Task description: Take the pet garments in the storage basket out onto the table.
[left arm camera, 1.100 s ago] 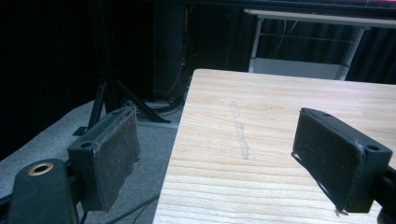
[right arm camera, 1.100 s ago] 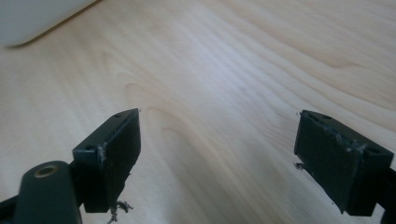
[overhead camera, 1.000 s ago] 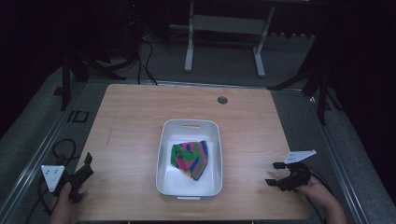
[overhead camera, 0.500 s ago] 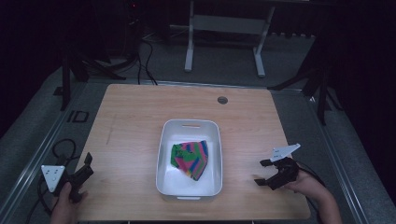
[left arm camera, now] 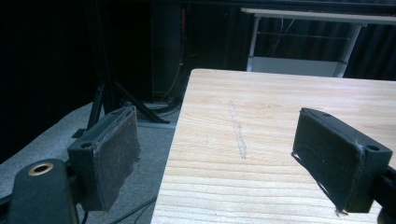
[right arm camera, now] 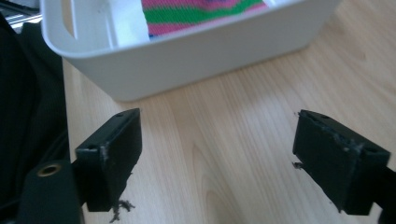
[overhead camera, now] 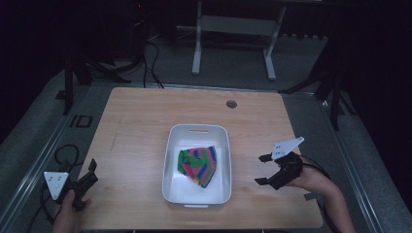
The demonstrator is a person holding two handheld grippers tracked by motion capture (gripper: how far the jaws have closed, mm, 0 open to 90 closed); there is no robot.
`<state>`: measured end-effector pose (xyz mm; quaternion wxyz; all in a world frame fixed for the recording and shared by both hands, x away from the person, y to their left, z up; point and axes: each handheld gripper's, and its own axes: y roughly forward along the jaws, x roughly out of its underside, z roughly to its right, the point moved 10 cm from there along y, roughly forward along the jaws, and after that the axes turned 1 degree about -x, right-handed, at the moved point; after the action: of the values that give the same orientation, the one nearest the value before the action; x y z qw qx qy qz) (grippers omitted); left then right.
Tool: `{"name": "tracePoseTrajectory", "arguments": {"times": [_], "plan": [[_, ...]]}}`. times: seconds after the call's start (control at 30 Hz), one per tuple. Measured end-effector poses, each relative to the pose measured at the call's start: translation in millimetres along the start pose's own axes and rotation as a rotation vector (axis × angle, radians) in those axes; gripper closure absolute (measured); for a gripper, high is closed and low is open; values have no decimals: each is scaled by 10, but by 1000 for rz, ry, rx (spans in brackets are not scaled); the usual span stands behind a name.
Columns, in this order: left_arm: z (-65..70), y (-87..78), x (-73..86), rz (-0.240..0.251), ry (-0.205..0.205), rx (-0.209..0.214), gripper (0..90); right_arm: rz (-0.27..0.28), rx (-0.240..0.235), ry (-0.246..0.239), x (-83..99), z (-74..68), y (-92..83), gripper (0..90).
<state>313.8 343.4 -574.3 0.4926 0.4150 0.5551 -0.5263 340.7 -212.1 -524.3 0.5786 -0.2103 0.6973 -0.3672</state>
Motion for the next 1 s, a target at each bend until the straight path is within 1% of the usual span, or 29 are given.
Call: {"name": "tracePoseTrajectory", "arguments": {"times": [0.1, 0.2, 0.37, 0.43, 0.47, 0.7, 0.77, 0.87, 0.93, 1.0], "plan": [[1, 0, 0, 0, -1, 1, 151, -4, -14, -33, -176, -19, -4, 167], [1, 4, 0, 0, -2, 3, 151, -13, -12, -52, -307, -25, 2, 167], [2, 5, 0, 0, -4, 5, 151, -34, -31, -84, -496, -53, 48, 167], [3, 4, 0, 0, -3, 6, 152, -37, -37, -87, -520, -60, 59, 166], [3, 4, 0, 0, -3, 6, 151, -43, -41, -101, -576, -67, 93, 167], [5, 5, 0, 0, -2, 8, 152, -72, -74, -143, -760, -116, 257, 167], [5, 5, 0, -1, -3, 9, 152, -88, -79, -161, -805, -125, 318, 167], [12, 7, 1, -1, -2, 15, 151, -102, -94, -169, -872, -134, 413, 170], [11, 8, 2, -2, -2, 16, 151, -108, -94, -176, -912, -131, 486, 170], [9, 9, 1, -3, -1, 17, 152, -117, -109, -180, -944, -144, 565, 170]]}}
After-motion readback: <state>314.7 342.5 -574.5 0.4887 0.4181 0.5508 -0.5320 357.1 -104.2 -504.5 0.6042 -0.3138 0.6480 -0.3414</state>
